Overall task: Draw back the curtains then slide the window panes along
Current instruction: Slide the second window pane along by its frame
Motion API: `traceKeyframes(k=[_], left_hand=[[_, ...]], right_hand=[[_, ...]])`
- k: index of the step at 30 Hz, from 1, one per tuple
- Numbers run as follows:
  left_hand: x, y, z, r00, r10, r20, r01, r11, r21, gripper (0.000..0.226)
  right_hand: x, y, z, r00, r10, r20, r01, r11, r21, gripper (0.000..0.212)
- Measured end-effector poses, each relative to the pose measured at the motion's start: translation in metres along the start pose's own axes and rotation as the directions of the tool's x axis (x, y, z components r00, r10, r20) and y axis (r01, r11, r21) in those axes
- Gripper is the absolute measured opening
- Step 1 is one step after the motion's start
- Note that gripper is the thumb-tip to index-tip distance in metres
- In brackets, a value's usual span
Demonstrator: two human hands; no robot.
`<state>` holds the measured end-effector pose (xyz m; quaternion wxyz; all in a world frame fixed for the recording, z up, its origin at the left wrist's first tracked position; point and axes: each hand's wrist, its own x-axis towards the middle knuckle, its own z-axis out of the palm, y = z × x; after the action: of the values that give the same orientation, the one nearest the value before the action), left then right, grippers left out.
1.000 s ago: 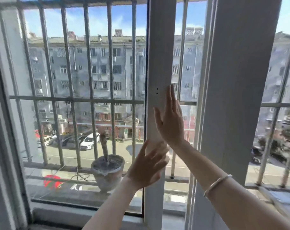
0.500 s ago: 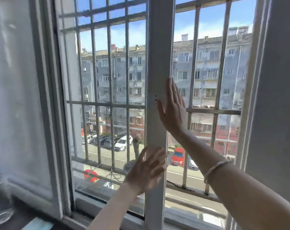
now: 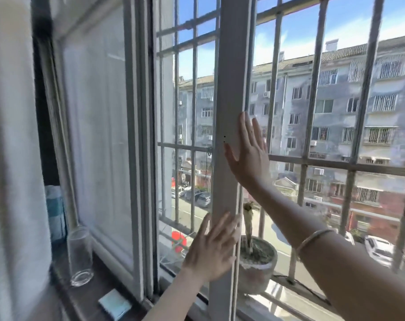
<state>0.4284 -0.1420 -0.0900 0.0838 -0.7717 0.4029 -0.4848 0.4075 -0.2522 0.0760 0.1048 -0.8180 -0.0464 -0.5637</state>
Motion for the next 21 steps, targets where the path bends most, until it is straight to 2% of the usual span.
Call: traceKeyframes(k=[2,6,9,12,14,21], left_hand=[[-0.004,-0.012,0.003,0.996,-0.054,0.068,0.054,0.999,0.003,0.077],[-0.012,-0.031,0.015,0.972,-0.142,0.187,0.123,0.986,0.112,0.096],[-0.011,-0.04,0.022,0.932,-0.214,0.294,0.19,0.976,0.107,0.106],[-0.001,-0.05,0.027,0.93,-0.154,0.333,0.13,0.987,0.095,0.102],[0.006,-0.062,0.037,0.915,-0.146,0.376,0.142,0.989,0.039,0.103],[0.006,-0.104,0.056,0.846,-0.175,0.503,0.11,0.982,0.156,0.107]], right_hand=[[0.007,-0.007,0.016,1.0,-0.005,0.024,0.005,1.0,0.026,0.067],[0.016,-0.015,0.045,0.994,-0.023,0.111,0.019,0.999,0.044,0.067],[0.024,-0.02,0.064,0.989,-0.051,0.136,0.045,0.998,0.051,0.063],[0.032,-0.024,0.079,0.978,-0.084,0.189,0.072,0.995,0.067,0.063],[0.037,-0.024,0.089,0.965,-0.105,0.241,0.091,0.993,0.068,0.065],[0.058,-0.031,0.125,0.926,-0.143,0.35,0.098,0.985,0.144,0.065]])
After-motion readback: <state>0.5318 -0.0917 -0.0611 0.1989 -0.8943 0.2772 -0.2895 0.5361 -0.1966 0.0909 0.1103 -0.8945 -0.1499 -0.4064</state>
